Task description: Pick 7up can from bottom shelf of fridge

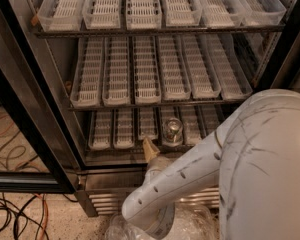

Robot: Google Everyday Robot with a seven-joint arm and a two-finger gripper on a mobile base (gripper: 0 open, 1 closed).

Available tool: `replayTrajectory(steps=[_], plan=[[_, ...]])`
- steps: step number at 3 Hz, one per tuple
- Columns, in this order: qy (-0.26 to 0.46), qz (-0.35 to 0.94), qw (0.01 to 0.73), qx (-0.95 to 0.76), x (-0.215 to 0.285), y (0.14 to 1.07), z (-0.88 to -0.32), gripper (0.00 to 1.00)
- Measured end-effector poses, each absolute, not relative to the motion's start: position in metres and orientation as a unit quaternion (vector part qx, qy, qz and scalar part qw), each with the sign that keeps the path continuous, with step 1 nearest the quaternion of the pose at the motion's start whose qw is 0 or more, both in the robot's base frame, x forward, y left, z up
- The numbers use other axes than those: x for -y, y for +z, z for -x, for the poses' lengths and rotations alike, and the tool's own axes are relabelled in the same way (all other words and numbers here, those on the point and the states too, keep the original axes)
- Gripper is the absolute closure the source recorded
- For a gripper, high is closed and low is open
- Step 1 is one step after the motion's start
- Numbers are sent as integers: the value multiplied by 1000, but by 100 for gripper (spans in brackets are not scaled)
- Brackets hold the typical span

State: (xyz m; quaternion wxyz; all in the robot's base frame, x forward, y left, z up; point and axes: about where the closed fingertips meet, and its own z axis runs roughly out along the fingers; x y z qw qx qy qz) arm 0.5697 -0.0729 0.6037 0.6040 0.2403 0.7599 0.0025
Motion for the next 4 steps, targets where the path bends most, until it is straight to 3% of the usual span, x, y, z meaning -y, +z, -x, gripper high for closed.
replayTrajectory(steps=[1,4], plan=[[3,-245,660,-710,92,631,-576,0],[6,-148,666,-731,79,604,-588,0]])
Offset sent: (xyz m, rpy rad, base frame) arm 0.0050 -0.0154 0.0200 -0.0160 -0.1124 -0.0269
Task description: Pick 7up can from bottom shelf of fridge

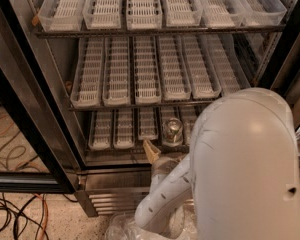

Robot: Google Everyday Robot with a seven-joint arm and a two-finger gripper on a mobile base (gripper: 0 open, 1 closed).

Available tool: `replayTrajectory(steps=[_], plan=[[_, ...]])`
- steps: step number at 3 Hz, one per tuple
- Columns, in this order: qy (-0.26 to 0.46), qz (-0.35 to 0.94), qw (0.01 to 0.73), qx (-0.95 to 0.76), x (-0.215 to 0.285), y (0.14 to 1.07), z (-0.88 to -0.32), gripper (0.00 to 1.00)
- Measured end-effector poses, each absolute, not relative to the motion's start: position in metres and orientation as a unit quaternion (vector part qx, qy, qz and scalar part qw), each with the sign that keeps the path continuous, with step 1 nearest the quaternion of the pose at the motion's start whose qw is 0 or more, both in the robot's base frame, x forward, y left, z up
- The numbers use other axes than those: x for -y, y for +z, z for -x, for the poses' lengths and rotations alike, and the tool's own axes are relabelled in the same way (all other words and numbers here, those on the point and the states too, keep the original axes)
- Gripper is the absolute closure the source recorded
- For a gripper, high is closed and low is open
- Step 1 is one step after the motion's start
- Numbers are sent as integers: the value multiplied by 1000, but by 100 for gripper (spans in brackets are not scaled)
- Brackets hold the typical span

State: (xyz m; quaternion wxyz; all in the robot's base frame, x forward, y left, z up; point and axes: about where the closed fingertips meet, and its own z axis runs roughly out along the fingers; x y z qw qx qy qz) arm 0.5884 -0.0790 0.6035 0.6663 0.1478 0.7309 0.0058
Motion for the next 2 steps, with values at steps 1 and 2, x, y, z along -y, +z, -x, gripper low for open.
replayTrajectory(steps=[1,2], plan=[[-19,-108,668,-736,78,588,-594,0],[-46,-99,657,-746,79,564,-601,0]])
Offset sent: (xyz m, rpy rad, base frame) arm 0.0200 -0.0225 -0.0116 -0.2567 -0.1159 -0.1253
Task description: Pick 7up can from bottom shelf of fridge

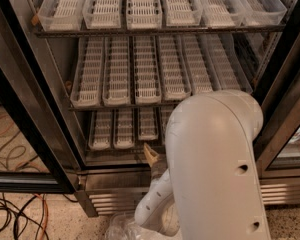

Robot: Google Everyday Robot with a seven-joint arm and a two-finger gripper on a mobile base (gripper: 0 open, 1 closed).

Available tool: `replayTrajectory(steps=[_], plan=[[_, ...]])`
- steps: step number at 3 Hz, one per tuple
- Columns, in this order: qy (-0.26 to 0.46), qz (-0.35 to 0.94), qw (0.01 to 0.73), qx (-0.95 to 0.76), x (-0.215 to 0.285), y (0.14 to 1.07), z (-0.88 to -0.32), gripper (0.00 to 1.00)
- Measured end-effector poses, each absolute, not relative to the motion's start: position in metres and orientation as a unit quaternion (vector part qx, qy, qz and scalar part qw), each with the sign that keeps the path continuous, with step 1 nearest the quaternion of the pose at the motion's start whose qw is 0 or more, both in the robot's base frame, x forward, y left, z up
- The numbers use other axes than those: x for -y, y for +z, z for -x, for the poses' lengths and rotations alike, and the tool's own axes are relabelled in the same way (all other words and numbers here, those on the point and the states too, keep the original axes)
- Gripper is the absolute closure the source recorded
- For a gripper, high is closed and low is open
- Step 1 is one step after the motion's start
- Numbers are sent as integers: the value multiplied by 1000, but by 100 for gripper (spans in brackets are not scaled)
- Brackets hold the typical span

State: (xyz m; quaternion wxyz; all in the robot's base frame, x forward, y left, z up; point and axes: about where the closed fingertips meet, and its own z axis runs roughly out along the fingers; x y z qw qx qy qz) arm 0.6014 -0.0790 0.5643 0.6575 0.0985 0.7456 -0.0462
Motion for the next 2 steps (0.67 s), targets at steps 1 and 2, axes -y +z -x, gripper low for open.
replayTrajectory(steps=[1,2], plan=[[-42,-97,649,-754,77,558,-601,0],[-43,-103,648,-754,79,556,-604,0]])
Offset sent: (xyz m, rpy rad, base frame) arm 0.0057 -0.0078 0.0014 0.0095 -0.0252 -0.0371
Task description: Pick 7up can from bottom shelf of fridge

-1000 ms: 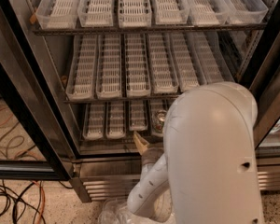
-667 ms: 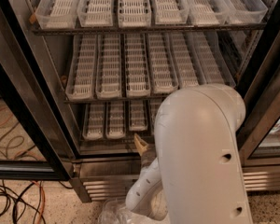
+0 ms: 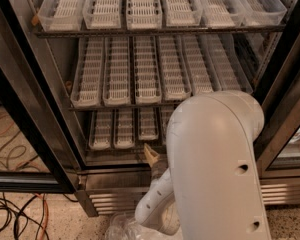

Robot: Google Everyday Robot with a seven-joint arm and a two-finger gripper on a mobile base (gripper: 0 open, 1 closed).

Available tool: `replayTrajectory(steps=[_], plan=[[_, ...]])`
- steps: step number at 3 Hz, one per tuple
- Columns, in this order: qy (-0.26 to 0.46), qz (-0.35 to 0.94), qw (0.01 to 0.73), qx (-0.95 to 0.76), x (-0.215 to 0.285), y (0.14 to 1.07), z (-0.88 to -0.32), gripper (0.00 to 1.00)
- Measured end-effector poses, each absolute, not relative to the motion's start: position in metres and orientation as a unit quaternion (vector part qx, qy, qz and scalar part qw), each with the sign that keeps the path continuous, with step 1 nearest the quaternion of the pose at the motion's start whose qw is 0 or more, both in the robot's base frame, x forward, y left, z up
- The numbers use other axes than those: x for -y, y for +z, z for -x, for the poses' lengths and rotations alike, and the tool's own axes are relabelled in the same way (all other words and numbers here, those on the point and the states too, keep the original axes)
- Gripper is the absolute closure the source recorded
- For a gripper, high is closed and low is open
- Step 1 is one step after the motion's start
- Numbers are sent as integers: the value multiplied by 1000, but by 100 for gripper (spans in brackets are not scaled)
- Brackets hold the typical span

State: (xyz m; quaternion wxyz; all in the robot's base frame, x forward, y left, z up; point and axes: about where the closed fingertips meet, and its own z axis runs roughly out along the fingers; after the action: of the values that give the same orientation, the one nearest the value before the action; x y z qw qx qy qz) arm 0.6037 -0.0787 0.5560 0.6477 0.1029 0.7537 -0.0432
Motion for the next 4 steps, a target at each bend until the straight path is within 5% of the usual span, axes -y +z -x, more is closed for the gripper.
replayTrajectory(steps=[4], plan=[[-75,-138,691,-705,111,567,-635,0]])
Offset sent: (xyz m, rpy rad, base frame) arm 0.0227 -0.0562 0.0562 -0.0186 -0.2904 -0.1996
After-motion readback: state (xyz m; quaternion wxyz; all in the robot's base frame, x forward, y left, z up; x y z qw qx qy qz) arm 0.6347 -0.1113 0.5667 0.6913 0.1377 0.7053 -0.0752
